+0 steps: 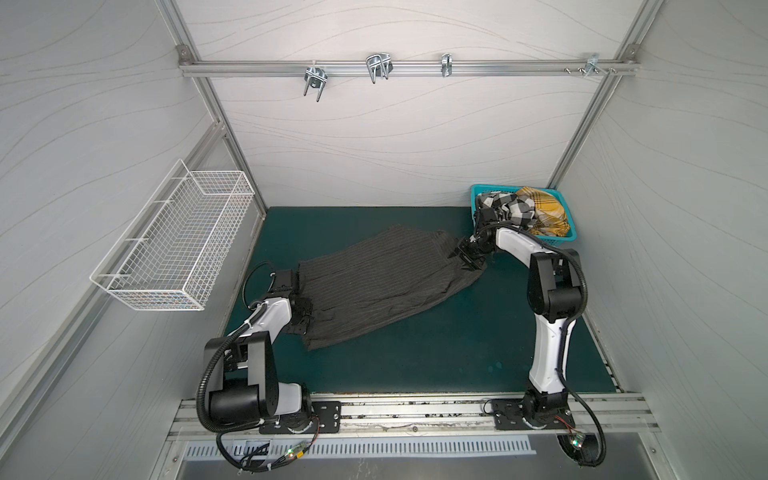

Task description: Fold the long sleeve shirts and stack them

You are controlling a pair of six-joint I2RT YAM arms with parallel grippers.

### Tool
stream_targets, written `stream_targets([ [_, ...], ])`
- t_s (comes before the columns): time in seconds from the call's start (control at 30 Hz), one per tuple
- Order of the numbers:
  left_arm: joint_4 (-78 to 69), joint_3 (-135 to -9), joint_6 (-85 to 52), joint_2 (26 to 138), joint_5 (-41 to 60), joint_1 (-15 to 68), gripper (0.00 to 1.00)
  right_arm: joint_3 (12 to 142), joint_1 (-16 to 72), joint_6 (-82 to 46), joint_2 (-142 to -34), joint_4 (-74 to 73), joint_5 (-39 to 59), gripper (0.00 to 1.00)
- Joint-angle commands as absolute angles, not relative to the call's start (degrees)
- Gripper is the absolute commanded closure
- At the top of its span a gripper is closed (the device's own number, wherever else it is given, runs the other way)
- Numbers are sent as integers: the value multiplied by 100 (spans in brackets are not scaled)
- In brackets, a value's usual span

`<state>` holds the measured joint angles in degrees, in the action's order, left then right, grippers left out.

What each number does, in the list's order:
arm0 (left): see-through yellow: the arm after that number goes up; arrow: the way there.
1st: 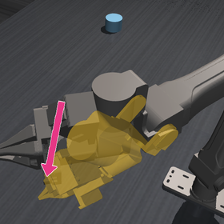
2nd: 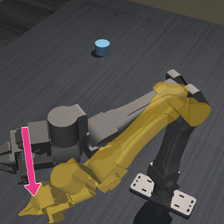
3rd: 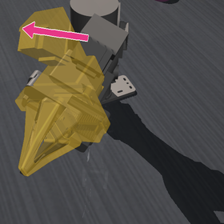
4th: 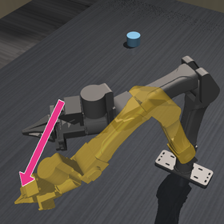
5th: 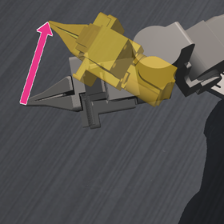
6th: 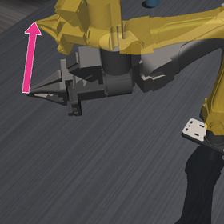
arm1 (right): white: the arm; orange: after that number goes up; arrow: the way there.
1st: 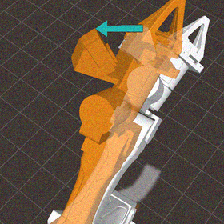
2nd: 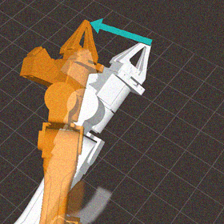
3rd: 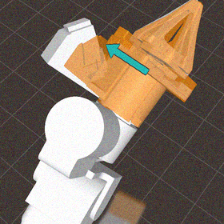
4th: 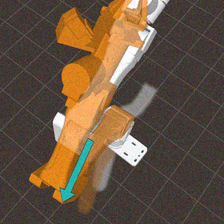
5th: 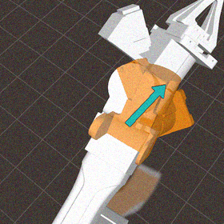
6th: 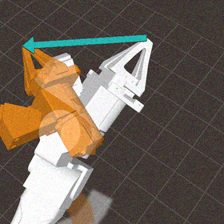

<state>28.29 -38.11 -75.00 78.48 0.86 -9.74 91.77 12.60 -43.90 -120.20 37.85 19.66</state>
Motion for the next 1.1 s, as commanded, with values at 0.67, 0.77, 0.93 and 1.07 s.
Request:
stream_targets([
  [0.67, 3017, -3759, -7169, 7833, 558, 337, 56, 8172, 1608, -2521, -11686, 4548, 1255, 34],
  [0.77, 3376, -3557, -6841, 7685, 584, 4, 56, 7346, 1682, -2612, -11306, 4712, 1715, 36],
  [0.93, 4061, -3499, -5588, 7281, 551, -1294, 48, 5891, 2280, -2829, -10053, 5055, 1889, 36],
  [1.07, 4433, -4211, -4604, 7831, 587, -1483, 41, 5576, 2833, -3100, -9283, 5470, 1760, 35],
])
